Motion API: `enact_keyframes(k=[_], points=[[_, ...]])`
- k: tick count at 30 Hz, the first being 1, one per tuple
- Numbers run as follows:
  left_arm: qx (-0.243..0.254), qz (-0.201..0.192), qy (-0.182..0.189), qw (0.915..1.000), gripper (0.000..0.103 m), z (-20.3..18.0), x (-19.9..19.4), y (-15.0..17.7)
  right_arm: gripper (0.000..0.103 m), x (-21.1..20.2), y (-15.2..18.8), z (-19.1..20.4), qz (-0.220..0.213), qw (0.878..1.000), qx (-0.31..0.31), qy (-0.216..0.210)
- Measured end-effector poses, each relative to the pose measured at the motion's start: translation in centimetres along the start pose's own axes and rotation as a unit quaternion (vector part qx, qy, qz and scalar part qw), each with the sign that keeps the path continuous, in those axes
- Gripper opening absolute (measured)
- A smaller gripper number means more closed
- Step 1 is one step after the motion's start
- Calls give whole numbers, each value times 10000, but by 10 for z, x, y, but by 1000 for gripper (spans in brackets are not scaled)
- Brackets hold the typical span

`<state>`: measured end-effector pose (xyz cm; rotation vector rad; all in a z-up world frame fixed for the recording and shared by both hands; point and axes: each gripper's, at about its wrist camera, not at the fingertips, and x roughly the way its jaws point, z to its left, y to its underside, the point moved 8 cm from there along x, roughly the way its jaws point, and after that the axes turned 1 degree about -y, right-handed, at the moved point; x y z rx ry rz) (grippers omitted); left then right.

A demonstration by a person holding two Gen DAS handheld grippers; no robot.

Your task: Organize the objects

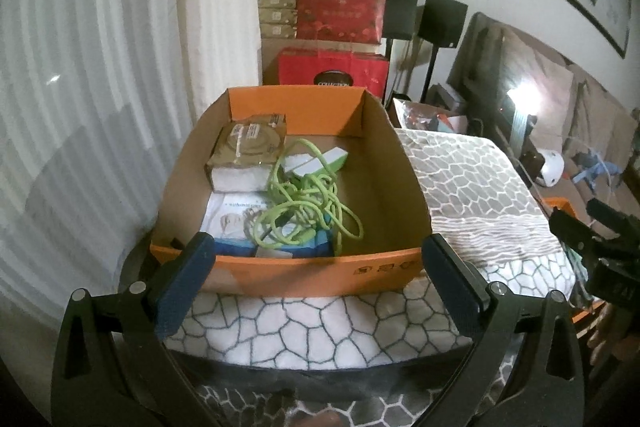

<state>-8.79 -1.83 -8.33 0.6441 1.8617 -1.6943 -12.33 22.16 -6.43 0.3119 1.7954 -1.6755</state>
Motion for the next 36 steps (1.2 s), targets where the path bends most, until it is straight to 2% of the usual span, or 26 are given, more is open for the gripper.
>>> enact_keyframes(k=[3, 8, 16, 36], points=[[-77, -3, 38, 10000, 103, 1, -1, 3, 102, -1, 4, -2, 1, 10000, 44, -7], [109, -94, -176, 9997, 103, -3, -4, 8, 102, -3, 11, -1, 27, 9999, 97, -20], [246, -173, -216, 9993, 103, -17, -10, 19, 102, -14, 16, 5, -75, 9999, 26, 77], [199, -214, -298, 9991, 103, -14, -19, 24, 102, -21, 25, 5, -101, 9998, 10, 179]])
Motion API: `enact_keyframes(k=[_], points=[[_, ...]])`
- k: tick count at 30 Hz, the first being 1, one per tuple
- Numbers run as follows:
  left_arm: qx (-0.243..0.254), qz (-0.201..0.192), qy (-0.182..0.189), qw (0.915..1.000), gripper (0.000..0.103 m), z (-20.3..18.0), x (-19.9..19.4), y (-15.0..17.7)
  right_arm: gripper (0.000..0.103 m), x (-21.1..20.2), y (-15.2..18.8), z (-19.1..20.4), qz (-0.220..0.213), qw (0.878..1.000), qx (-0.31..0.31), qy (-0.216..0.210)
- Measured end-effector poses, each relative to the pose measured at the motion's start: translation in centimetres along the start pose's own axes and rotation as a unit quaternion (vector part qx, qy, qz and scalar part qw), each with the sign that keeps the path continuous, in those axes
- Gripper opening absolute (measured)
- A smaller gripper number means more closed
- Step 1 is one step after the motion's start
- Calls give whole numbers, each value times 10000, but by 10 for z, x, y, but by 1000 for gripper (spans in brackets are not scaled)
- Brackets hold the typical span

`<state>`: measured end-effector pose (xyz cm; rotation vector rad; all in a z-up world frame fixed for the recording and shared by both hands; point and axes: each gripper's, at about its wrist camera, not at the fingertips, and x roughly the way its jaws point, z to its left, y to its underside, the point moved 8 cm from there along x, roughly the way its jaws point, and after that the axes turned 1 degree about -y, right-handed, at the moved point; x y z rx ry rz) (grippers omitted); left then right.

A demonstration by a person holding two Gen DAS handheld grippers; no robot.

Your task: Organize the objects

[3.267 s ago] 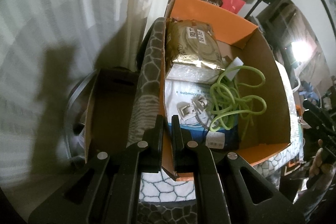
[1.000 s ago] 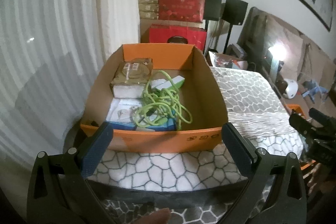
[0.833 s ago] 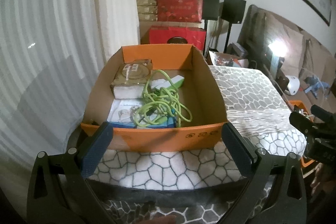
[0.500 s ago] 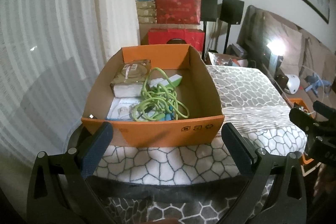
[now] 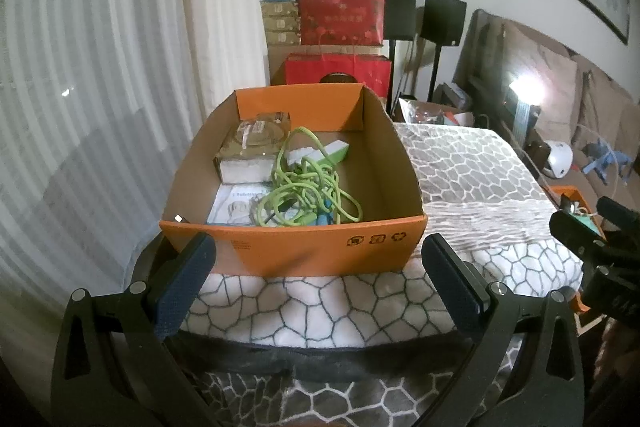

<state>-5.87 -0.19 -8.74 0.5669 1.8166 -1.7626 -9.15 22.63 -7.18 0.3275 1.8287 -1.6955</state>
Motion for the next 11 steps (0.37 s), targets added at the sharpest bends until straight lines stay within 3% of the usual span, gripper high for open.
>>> enact_keyframes(k=[11], points=[[-19, -19, -67, 10000, 103, 1, 0, 0, 102, 1, 4, 5, 61, 10000, 24, 14]])
